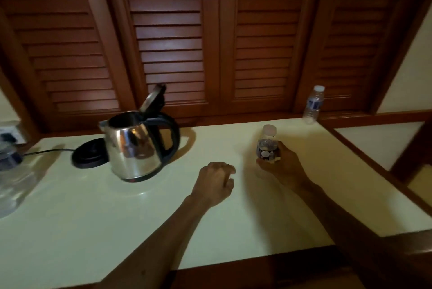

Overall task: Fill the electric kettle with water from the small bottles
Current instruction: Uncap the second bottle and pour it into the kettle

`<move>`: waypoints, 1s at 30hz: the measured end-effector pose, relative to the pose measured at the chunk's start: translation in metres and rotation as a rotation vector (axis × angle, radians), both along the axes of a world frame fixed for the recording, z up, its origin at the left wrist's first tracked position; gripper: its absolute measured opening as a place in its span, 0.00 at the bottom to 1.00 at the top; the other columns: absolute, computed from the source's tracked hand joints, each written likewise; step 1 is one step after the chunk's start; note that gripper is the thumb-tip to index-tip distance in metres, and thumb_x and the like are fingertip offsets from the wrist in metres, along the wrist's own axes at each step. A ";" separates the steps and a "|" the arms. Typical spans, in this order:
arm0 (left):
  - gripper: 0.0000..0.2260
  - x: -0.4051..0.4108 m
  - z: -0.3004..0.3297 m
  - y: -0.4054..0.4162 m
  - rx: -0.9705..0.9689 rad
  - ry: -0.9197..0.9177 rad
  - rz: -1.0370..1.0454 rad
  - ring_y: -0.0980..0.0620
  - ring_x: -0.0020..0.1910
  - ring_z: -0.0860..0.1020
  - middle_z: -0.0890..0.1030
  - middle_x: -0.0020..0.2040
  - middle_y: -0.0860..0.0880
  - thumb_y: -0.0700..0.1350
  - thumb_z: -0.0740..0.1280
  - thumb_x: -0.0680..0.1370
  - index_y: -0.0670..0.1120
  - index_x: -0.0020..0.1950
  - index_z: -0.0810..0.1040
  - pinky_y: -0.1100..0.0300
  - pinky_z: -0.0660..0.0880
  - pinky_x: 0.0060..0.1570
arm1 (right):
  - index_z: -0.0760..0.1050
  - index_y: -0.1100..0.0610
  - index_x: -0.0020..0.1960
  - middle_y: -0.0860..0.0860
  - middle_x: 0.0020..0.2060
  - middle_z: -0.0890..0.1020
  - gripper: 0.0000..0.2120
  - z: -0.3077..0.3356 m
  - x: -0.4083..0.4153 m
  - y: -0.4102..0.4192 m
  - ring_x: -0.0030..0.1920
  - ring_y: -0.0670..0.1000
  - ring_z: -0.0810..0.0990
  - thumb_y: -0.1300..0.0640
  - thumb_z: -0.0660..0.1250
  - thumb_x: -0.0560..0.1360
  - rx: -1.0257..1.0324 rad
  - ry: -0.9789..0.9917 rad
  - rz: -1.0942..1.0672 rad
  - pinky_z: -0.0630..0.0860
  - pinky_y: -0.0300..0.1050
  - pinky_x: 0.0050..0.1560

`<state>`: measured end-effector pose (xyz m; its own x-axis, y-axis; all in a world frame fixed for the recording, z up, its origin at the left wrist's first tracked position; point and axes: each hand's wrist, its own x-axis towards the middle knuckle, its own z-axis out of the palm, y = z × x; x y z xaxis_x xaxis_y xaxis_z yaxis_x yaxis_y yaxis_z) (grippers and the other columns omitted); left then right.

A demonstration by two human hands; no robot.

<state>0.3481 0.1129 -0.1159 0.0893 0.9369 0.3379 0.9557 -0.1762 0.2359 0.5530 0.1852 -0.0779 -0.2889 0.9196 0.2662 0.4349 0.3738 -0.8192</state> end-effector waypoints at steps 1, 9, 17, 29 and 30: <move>0.15 0.013 0.001 0.017 -0.007 0.002 0.001 0.49 0.63 0.77 0.82 0.61 0.52 0.48 0.64 0.77 0.51 0.63 0.79 0.56 0.74 0.59 | 0.71 0.55 0.64 0.46 0.51 0.78 0.25 0.000 0.020 0.013 0.45 0.44 0.77 0.55 0.75 0.69 -0.001 -0.013 -0.020 0.71 0.32 0.43; 0.20 0.090 0.008 0.138 -0.099 0.050 0.095 0.51 0.70 0.72 0.76 0.69 0.52 0.56 0.62 0.79 0.53 0.70 0.74 0.50 0.71 0.65 | 0.72 0.56 0.65 0.49 0.55 0.81 0.28 -0.006 0.134 0.131 0.51 0.49 0.80 0.52 0.76 0.68 -0.006 -0.055 -0.138 0.78 0.47 0.52; 0.37 0.098 -0.009 0.150 -0.137 0.025 0.190 0.50 0.74 0.65 0.71 0.73 0.50 0.66 0.39 0.72 0.53 0.73 0.69 0.42 0.59 0.71 | 0.71 0.56 0.64 0.52 0.57 0.81 0.27 -0.010 0.155 0.219 0.55 0.55 0.80 0.50 0.75 0.69 0.004 -0.094 -0.213 0.76 0.48 0.55; 0.31 0.096 -0.012 0.154 -0.117 -0.075 0.232 0.52 0.74 0.65 0.72 0.72 0.51 0.66 0.50 0.73 0.55 0.70 0.73 0.46 0.59 0.71 | 0.72 0.55 0.65 0.51 0.58 0.81 0.27 -0.028 0.149 0.242 0.54 0.51 0.81 0.54 0.75 0.68 -0.063 0.086 -0.336 0.78 0.46 0.53; 0.31 0.096 -0.012 0.153 -0.118 -0.082 0.232 0.52 0.74 0.65 0.72 0.72 0.51 0.66 0.49 0.73 0.55 0.70 0.73 0.46 0.58 0.71 | 0.72 0.55 0.64 0.50 0.58 0.81 0.27 -0.028 0.149 0.241 0.53 0.51 0.81 0.53 0.75 0.68 -0.078 0.078 -0.336 0.78 0.45 0.52</move>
<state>0.4444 0.2661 -0.1280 -0.1556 0.9624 0.2226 0.9440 0.0786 0.3203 0.7020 0.4264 -0.1062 0.0522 0.9783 0.2005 0.4579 0.1549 -0.8754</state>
